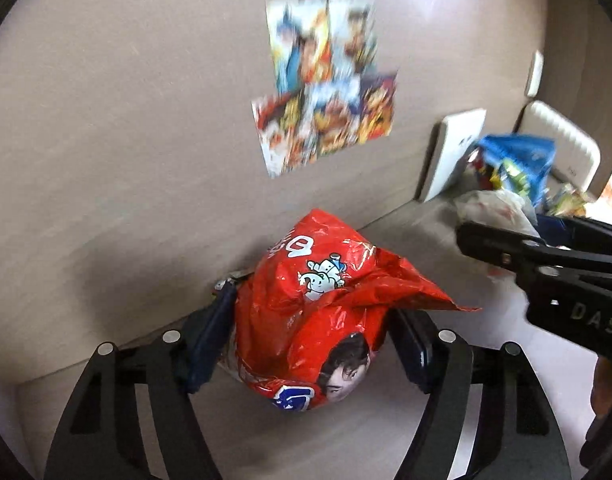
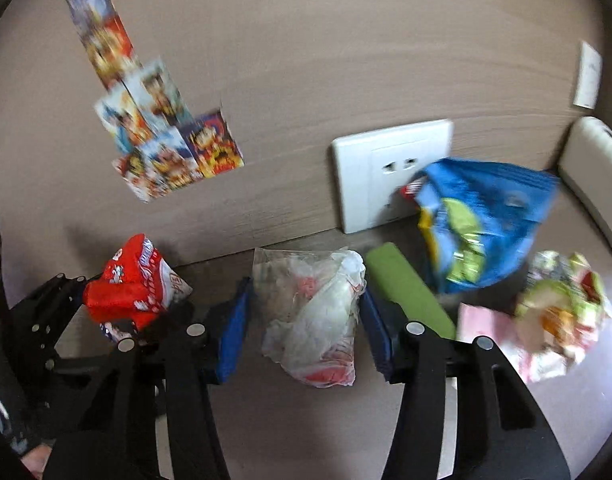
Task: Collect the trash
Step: 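Grasp the red chip bag with the left tool while the right tool grasps the white plastic bag, then carry the red chip bag and white plastic bag to the bin and release both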
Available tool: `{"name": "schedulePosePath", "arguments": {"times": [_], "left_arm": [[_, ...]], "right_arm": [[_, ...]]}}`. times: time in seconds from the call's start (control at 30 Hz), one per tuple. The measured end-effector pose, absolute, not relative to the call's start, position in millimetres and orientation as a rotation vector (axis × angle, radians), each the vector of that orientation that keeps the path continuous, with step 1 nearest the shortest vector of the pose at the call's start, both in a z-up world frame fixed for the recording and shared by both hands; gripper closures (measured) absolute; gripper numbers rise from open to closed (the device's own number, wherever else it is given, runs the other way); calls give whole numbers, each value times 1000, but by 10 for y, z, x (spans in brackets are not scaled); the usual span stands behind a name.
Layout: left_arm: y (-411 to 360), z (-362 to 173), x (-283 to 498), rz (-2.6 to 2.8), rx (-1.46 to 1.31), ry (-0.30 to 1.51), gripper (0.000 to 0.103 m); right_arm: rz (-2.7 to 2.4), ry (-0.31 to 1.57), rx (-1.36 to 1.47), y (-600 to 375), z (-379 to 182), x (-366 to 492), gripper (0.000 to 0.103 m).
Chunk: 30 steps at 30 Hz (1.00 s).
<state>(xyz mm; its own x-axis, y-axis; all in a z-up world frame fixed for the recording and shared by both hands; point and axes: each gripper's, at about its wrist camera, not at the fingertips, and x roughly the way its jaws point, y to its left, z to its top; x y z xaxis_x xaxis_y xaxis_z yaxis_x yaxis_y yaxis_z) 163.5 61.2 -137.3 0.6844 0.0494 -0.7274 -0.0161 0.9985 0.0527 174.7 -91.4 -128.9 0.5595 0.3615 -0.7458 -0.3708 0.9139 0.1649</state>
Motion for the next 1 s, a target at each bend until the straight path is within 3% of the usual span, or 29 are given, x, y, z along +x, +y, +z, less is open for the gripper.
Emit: {"name": "schedulePosePath", "arguments": {"times": [0.33, 1.0], "left_arm": [[48, -935, 996, -94, 16, 755, 33], [-2811, -861, 140, -579, 243, 741, 33]], "right_arm": [[358, 796, 77, -1704, -948, 1160, 50], [-70, 762, 220, -4154, -770, -340, 50]]}}
